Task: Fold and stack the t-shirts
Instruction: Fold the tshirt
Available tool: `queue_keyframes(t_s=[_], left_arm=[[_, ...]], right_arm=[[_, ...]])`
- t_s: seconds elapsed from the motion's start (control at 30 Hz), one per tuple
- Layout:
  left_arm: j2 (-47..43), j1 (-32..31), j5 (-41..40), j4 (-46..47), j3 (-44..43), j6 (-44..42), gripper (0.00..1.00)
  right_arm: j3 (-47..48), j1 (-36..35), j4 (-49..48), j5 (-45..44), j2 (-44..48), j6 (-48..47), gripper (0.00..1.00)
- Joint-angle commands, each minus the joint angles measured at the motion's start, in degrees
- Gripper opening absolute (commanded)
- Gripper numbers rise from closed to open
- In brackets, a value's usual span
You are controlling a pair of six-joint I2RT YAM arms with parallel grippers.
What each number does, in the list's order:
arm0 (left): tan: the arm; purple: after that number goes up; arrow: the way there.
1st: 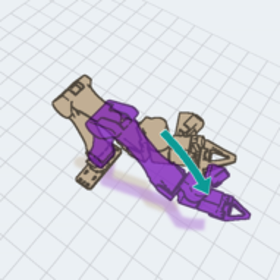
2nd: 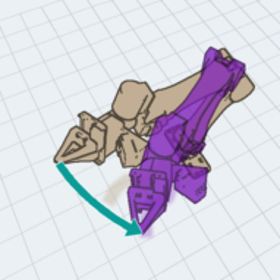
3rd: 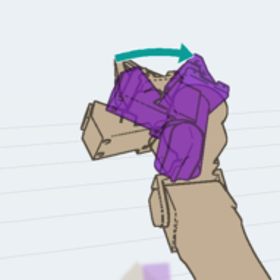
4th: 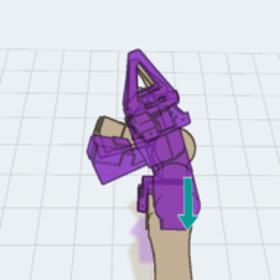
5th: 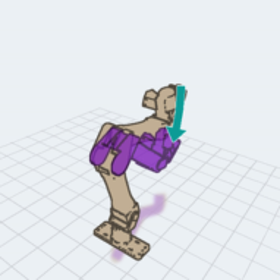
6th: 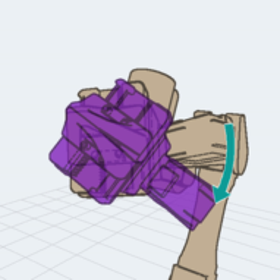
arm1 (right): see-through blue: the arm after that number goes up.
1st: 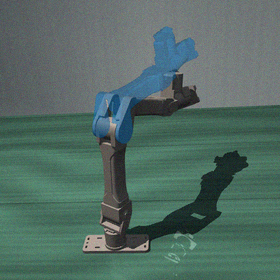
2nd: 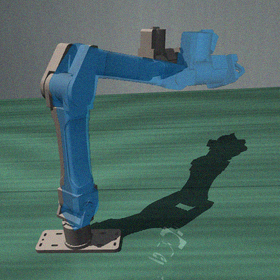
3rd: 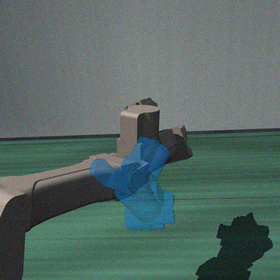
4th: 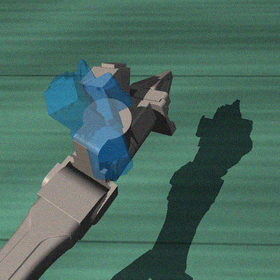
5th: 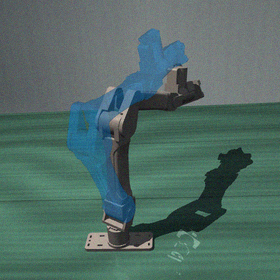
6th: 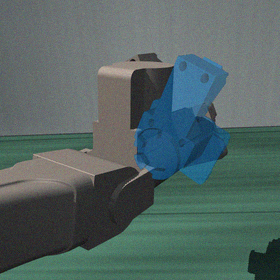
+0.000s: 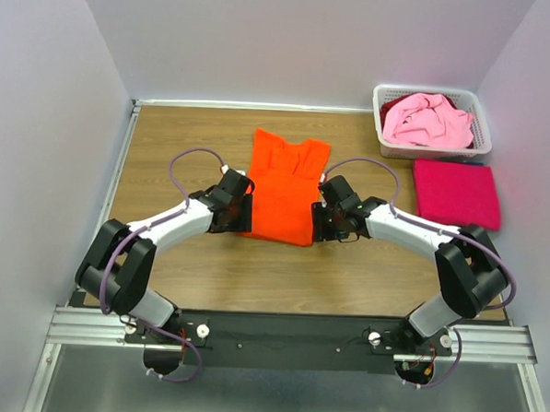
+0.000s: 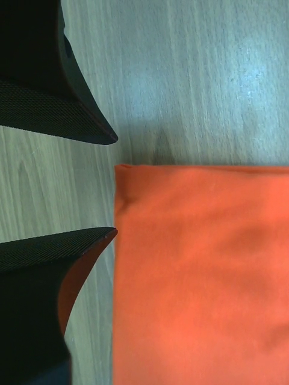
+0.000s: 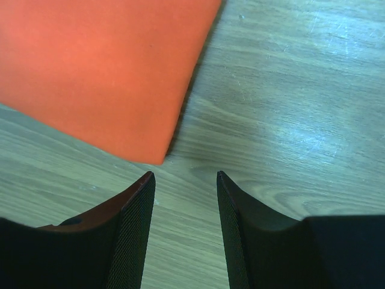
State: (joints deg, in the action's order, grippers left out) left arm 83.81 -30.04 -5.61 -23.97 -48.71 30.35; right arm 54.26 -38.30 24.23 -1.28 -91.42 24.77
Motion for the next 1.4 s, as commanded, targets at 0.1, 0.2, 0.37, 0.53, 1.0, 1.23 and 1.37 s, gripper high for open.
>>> queue_keyframes(t_s=[0.1, 0.2, 0.37, 0.53, 1.0, 1.23, 1.37], left_arm=[[4.3, -0.2, -2.9, -0.7, -2.0, -1.7, 0.59], [5.5, -0.1, -2.1, 0.4, -1.6, -2.0, 0.59], [8.1, -0.1, 0.3, 0.9, -0.7, -2.6, 0.58], [8.8, -0.1, 0.5, 0.9, 0.2, -2.9, 0.54], [7.1, -0.7, 3.9, 1.2, 1.7, -2.6, 0.00], [3.6, -2.7, 5.3, 0.9, 3.8, -0.3, 0.00], [3.3, -3.5, 5.3, 0.9, 4.3, 0.3, 0.00]], right_arm=[[-0.1, -0.5, 0.1, -1.5, 1.9, 2.0, 0.53], [-0.5, -0.6, -0.2, -1.3, 1.8, 2.1, 0.53], [-0.6, -0.6, -0.6, -1.0, 1.8, 2.4, 0.53], [-0.4, -0.7, -1.2, -1.4, 1.8, 2.8, 0.54], [-0.5, -1.2, -4.6, -1.6, -0.7, 8.4, 0.59], [-1.6, -2.6, -4.5, -0.4, -2.0, 9.1, 0.56], [-1.6, -3.3, -4.5, 0.0, -2.5, 9.3, 0.55]])
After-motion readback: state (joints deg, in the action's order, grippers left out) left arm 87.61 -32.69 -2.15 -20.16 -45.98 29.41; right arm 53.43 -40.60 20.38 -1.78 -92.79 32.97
